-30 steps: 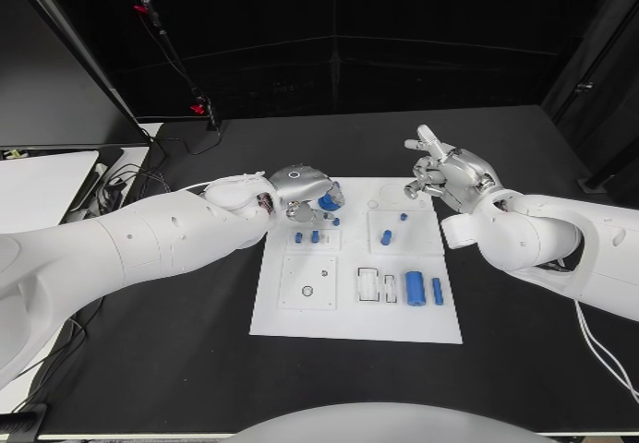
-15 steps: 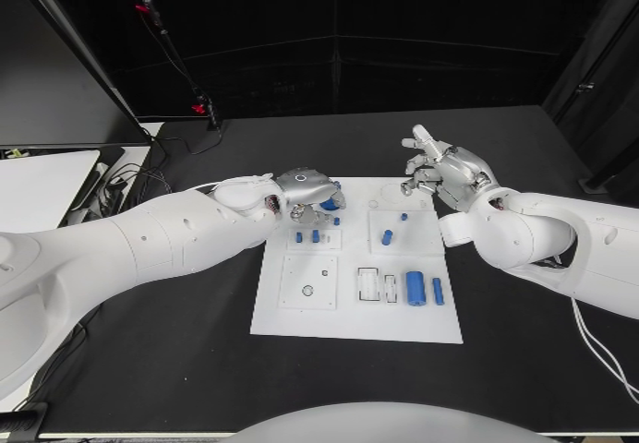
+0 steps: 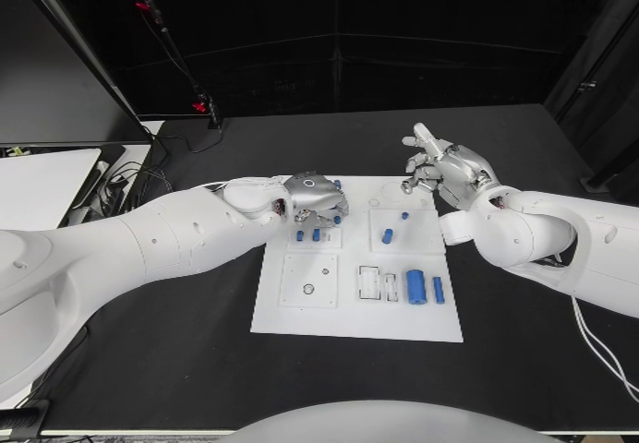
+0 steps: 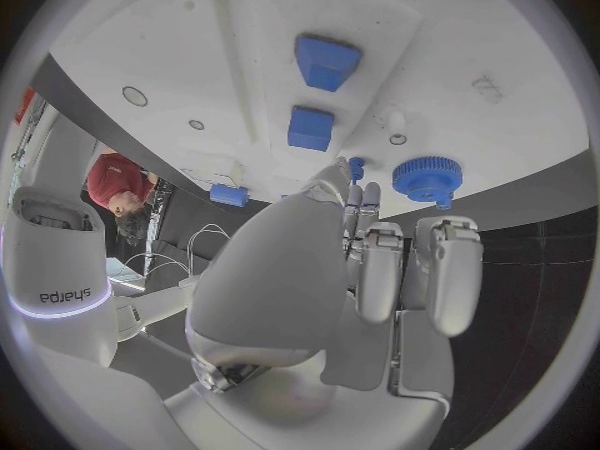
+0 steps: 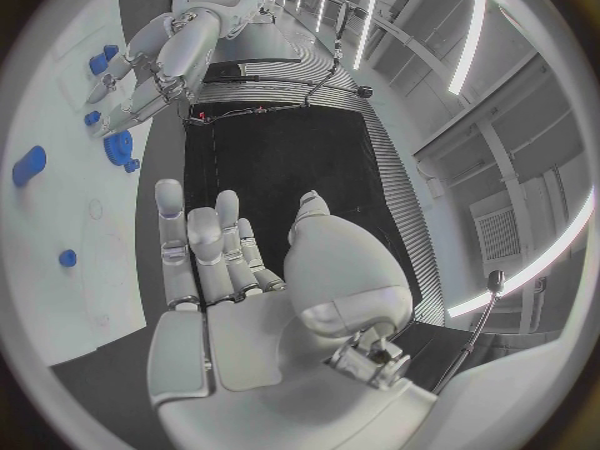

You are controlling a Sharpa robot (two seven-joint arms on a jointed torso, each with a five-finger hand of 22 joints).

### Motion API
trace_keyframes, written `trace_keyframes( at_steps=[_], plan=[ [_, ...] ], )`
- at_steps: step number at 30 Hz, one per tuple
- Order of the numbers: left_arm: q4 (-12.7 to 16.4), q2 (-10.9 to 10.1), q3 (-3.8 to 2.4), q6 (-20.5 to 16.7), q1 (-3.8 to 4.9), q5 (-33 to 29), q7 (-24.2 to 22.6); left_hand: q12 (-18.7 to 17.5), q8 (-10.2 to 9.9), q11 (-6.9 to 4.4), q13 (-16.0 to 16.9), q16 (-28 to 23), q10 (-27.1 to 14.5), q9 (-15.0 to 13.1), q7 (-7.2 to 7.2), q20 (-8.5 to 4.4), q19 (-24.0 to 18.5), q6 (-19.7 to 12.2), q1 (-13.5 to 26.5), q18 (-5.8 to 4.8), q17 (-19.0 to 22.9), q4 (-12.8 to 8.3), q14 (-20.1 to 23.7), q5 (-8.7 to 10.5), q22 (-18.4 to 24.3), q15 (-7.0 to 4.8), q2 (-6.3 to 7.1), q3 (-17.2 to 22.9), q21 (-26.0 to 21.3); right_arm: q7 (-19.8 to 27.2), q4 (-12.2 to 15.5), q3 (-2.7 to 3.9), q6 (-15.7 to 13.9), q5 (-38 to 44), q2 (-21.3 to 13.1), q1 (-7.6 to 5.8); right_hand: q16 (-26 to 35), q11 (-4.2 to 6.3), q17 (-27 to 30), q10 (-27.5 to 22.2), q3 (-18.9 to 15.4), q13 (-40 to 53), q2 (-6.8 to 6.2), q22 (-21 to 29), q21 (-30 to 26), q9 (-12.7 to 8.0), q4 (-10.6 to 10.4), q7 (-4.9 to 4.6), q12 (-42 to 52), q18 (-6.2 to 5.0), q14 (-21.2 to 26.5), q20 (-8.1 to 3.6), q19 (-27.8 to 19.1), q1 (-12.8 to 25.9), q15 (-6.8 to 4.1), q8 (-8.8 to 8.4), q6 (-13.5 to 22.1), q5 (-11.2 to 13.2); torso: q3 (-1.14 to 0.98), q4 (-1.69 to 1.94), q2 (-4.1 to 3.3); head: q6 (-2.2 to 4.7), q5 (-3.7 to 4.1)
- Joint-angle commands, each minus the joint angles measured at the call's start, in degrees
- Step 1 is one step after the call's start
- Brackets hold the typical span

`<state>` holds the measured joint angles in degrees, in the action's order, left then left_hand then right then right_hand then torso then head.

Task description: Assemble the parts on the task board

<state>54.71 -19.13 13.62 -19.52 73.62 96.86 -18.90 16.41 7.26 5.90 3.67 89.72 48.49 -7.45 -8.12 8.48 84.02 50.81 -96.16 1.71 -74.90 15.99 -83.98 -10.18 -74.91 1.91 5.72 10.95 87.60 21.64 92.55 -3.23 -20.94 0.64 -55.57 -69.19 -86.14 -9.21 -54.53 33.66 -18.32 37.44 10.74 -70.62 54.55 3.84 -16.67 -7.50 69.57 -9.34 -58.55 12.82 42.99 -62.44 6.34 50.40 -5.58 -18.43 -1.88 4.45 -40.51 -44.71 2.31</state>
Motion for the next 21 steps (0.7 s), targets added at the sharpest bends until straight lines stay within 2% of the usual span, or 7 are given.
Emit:
trace_keyframes(
  at_steps=[1, 5, 11, 21],
  plan=[
    [-0.3, 0.3, -0.05, -0.3, 0.03, 3.2, -0.6, 0.0, 0.0, -0.22, 0.0, -0.2, 0.4, 0.1, -0.04, -0.39, 3.1, 0.7, -0.6, -0.91, -12.5, 0.1, -4.8, 0.25, -14.0, -0.61, 0.02, 0.6, 0.2, 0.4, 0.0, 0.04, 0.3, 0.3, 0.0, -0.11, 0.2, 0.00, 0.1, -0.2, -0.3, -0.1, 0.32, 0.1, -0.3, -0.1, 0.0, -6.01, -0.3, -1.14, 0.3, -0.04, -0.5, -0.3, 0.06, 0.25, 0.3, -0.2, -0.02, -0.02, -0.01, -0.09, 0.04],
    [-0.6, 0.6, -0.05, -0.8, -0.03, 4.8, -0.4, -0.1, -0.1, -0.26, -0.1, -0.1, 0.5, 0.3, 0.00, -0.53, 3.4, 0.8, -1.1, -1.00, -12.7, 0.0, -4.9, 0.21, -14.2, -0.69, -0.16, 1.4, 0.4, 0.4, 0.1, 0.04, 0.3, 0.2, 0.0, -0.11, 0.2, 0.00, 0.2, -0.2, -0.3, -0.1, 0.32, 0.1, -0.3, -0.1, 0.0, -6.01, -0.3, -1.14, 0.4, -0.03, -0.5, -0.3, 0.06, 0.25, 0.3, -0.2, -0.03, 0.05, -0.02, -0.09, 0.29],
    [-1.2, 1.4, -0.05, -0.5, -0.08, 6.9, 0.2, -0.4, -0.2, -0.65, -0.1, -0.1, 1.0, 0.5, 0.40, -0.74, 4.0, 1.3, -2.2, -1.15, -13.1, 0.1, -5.1, 0.20, -14.4, -1.03, -0.57, 3.1, 0.8, 0.4, 0.1, 0.04, 0.4, 0.2, 0.0, -0.11, 0.2, 0.00, 0.2, -0.2, -0.3, -0.1, 0.32, 0.1, -0.3, -0.1, 0.0, -6.01, -0.3, -1.14, 0.4, -0.03, -0.5, -0.3, 0.06, 0.25, 0.3, -0.2, -0.03, 0.01, -0.02, -0.03, -0.01],
    [-2.0, 2.0, -0.06, 0.2, -0.13, 7.5, 0.8, -0.6, -0.2, -0.62, -0.1, 0.0, 1.5, 0.6, 0.38, -0.84, 4.0, 1.9, -2.5, -1.16, -13.2, 0.2, -5.2, 0.25, -14.4, -1.03, -0.79, 4.4, 0.9, 0.3, 0.0, 0.03, 0.5, 0.2, 0.1, -0.11, 0.3, -0.01, 0.3, -0.2, -0.3, -0.2, 0.32, 0.1, -0.3, -0.1, 0.0, -6.02, -0.3, -1.14, 0.5, -0.02, -0.5, -0.3, 0.07, 0.25, 0.3, -0.2, -0.01, 0.01, 0.01, -0.20, 0.06]
  ],
)
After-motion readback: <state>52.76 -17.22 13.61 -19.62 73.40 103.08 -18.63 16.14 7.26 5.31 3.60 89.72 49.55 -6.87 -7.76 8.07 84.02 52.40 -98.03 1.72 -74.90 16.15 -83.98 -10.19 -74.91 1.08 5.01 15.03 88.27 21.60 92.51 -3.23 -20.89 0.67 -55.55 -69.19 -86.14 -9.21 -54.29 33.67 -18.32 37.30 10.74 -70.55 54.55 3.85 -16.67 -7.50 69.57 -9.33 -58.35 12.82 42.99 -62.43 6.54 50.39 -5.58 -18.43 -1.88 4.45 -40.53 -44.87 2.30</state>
